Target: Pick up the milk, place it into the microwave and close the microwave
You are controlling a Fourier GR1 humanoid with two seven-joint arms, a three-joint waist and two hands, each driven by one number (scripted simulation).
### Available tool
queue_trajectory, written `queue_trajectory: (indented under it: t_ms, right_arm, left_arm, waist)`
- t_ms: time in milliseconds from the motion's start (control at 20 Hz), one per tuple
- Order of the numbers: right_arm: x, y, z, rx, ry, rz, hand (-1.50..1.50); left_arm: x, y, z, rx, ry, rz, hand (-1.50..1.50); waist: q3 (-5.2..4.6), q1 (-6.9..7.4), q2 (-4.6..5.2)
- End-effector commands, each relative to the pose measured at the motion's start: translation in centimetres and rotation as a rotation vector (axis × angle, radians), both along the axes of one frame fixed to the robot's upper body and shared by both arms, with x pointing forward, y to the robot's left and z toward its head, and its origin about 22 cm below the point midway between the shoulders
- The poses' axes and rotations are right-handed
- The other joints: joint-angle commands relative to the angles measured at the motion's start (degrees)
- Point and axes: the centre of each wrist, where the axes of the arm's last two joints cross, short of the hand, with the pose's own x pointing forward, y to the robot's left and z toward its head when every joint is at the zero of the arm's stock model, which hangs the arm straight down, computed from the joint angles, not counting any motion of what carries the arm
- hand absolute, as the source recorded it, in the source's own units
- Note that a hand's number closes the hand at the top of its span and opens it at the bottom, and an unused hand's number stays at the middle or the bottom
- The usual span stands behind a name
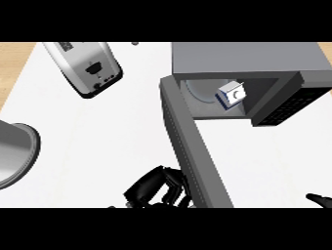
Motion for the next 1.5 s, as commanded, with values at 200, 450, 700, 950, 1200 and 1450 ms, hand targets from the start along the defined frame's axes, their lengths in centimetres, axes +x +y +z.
queue_trajectory:
  t_ms: [200,450,700,950,1200,1450]
  right_arm:
    - [0.9,-1.5,2.3,0.056,-0.128,0.145,-1.50]
    - [2.8,0.5,3.2,0.070,-0.166,0.244,-1.50]
    - [4.6,2.1,3.8,0.081,-0.189,0.267,-1.50]
    - [5.3,2.4,5.3,0.079,-0.194,0.312,-1.50]
    - [7.3,3.6,6.9,0.067,-0.202,0.375,-1.50]
    - [8.3,3.5,8.7,0.058,-0.212,0.427,-1.50]
  left_arm:
    - [-1.1,-4.6,-2.4,0.048,-0.036,-0.127,1.50]
    - [-1.1,-6.2,-1.3,-0.049,-0.076,-0.064,1.50]
    - [-0.4,-7.7,0.1,-0.078,-0.118,-0.017,-1.50]
    - [2.1,-8.7,2.4,-0.091,-0.154,0.052,1.50]
    - [3.8,-9.4,4.0,-0.100,-0.184,0.088,1.50]
    - [6.3,-10.0,6.1,-0.125,-0.291,0.151,1.50]
  waist:
    - [-0.14,-1.32,0.16]
    - [-0.32,-3.27,0.23]
    - [-0.31,-4.82,0.66]
    - [-0.36,-7.51,0.79]
    - [-0.35,-9.66,1.44]
    - [-0.33,-11.70,1.88]
